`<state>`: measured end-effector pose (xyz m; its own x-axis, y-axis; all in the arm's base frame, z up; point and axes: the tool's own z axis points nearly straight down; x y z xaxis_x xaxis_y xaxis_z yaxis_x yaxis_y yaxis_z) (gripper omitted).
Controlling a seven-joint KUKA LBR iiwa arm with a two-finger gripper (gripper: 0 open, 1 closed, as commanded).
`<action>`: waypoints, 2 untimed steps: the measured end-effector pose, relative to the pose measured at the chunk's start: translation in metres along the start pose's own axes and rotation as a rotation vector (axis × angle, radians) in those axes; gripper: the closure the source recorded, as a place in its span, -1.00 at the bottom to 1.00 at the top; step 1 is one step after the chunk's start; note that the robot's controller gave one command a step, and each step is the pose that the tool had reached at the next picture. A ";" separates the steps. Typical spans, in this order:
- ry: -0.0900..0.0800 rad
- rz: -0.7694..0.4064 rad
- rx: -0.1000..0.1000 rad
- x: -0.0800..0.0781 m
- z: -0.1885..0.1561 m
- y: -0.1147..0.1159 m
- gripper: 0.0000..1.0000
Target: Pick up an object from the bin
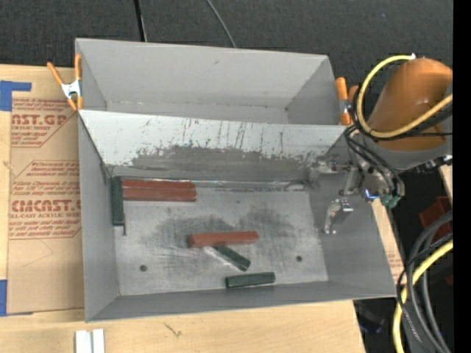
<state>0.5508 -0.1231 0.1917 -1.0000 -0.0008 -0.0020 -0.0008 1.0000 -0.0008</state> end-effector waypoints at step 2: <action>-0.004 -0.049 0.001 0.021 0.060 0.045 -1.00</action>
Offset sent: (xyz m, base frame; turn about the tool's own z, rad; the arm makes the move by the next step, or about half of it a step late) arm -0.0367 0.0786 -0.1039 -0.0885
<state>0.5298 -0.0783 0.1315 -0.9987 -0.0499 -0.0061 -0.0499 0.9988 -0.0021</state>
